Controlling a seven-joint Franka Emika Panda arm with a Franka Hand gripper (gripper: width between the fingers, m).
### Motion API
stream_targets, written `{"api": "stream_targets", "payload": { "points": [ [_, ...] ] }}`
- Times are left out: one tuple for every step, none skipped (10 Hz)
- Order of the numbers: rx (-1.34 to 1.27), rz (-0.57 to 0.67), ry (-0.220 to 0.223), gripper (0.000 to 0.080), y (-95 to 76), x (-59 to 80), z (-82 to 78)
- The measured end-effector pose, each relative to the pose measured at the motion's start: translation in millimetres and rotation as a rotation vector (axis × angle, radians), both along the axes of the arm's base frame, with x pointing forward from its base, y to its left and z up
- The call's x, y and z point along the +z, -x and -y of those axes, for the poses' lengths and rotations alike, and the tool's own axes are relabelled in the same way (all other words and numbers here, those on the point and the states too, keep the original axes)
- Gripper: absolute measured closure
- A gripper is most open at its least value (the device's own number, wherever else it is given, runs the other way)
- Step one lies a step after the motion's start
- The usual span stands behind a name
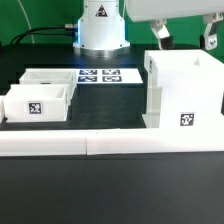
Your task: Assemble drawer
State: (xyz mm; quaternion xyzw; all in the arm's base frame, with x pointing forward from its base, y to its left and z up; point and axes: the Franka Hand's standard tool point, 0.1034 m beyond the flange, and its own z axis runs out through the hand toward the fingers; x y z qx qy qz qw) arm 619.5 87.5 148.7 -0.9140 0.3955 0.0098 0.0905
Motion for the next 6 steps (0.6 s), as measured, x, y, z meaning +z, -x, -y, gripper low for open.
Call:
{"api": "stream_targets", "payload": {
  "points": [
    [0.079,0.016,0.007,0.0150,-0.2,2.9,0.5],
    [0.123,0.020,0.010,0.0150,0.5,0.4,0.7],
    [0.194,0.031,0.014,0.0150,0.7,-0.3,0.8],
    [0.269,0.041,0.020,0.0150,1.6,-1.2,2.3],
    [0.445,0.049,0.044,0.0150,8.0,-5.7,11.2],
    [0.600,0.050,0.078,0.0150,17.0,-6.0,25.6]
  ]
}}
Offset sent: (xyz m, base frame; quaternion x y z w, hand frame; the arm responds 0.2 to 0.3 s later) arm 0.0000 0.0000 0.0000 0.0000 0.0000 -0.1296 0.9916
